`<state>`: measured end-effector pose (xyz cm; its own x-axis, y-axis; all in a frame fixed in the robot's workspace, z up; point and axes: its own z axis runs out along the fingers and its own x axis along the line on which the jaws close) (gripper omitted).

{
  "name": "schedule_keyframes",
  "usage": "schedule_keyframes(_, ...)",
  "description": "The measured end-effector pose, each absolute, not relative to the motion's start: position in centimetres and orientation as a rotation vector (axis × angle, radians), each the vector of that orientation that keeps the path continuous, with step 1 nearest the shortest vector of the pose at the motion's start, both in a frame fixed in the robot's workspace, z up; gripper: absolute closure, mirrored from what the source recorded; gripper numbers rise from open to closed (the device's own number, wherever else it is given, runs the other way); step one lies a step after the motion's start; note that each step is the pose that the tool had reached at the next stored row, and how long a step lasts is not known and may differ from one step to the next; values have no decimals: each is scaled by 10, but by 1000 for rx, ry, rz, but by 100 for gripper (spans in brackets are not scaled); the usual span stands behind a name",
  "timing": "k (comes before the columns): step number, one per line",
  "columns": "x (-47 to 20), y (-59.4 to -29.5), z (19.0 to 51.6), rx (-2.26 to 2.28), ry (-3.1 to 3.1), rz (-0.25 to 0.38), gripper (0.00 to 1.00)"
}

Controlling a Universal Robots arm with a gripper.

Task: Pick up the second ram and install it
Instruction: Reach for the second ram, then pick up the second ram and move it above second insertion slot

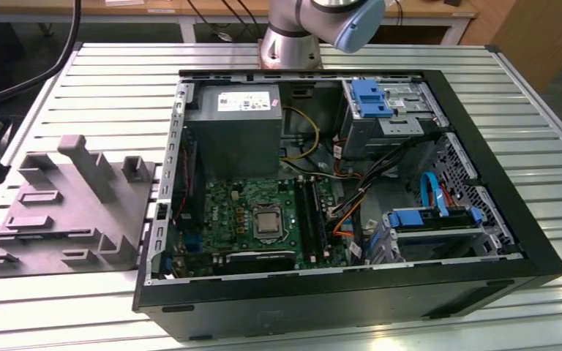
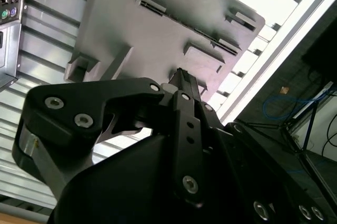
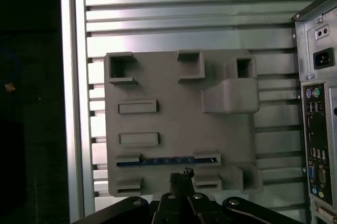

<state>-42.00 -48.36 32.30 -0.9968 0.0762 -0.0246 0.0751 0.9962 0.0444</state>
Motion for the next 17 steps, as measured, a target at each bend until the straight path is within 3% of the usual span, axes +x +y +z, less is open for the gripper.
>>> schedule_keyframes(17,-421,-484,321,115,3113,68,90)
